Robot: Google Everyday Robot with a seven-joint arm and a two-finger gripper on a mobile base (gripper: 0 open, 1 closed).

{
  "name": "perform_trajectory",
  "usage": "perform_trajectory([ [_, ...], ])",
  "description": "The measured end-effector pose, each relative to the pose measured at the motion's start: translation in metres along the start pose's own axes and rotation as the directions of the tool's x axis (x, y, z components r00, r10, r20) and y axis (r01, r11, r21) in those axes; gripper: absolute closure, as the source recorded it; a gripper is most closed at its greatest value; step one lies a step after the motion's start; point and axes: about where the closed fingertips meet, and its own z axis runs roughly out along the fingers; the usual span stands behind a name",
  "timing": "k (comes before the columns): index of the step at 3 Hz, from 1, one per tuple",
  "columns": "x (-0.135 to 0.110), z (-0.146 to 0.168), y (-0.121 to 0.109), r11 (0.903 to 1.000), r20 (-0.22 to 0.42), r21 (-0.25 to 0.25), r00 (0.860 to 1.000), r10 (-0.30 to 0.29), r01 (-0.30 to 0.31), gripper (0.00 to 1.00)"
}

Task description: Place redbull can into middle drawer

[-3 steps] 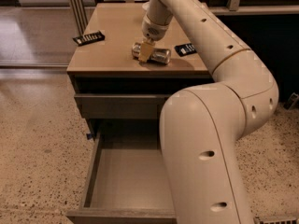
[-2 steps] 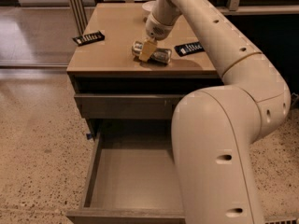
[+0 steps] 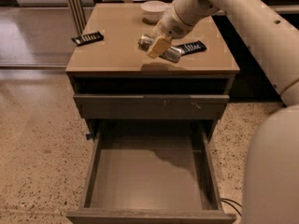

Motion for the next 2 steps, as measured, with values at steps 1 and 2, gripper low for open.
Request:
perform_trajectory([
  [1,-0.004,-0.007,0.048,0.9989,0.05,-0.036,0.998,-0.03,0.031,1.0],
  [2,-0.013,0.002,0.088,0.9931,0.086,-0.1,0.995,-0.053,0.062,1.0],
])
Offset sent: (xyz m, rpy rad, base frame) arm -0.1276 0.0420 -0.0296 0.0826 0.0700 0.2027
